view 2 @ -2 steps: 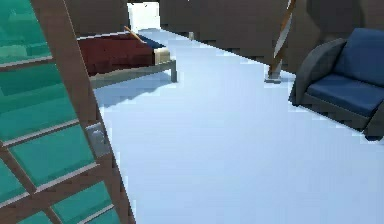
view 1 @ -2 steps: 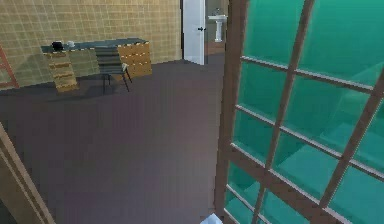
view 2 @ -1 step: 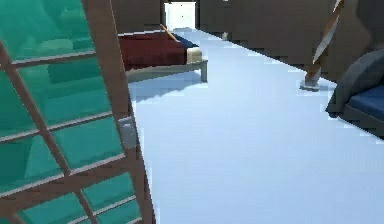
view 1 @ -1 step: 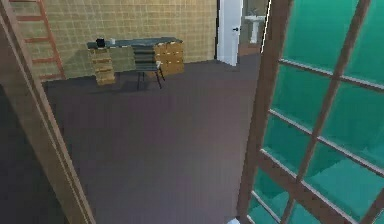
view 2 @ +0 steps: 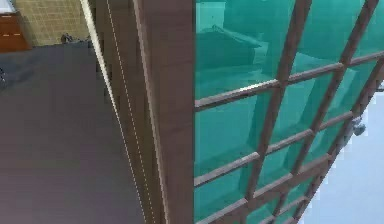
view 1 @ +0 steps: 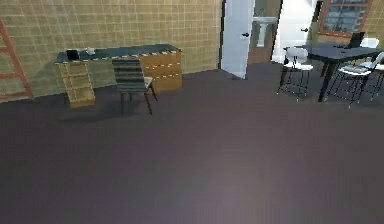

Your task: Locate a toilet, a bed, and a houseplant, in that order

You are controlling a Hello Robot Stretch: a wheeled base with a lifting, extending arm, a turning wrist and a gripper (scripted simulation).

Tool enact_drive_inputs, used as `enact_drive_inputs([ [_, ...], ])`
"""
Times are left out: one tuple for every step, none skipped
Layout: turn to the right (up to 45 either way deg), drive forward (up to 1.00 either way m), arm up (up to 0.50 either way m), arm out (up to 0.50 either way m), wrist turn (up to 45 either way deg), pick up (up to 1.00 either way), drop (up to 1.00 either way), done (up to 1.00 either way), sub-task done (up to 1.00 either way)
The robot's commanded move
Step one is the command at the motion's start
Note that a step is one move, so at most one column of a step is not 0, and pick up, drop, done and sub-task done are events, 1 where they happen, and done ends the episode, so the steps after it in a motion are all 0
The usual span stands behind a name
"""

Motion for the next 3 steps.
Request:
enact_drive_inputs([
  [-18.0,0.0,0.0,0.0,0.0,0.0,0.0,0.0,0.0],
  [0.0,0.1,0.0,0.0,0.0,0.0,0.0,0.0,0.0],
  [-45.0,0.0,0.0,0.0,0.0,0.0,0.0,0.0,0.0],
])
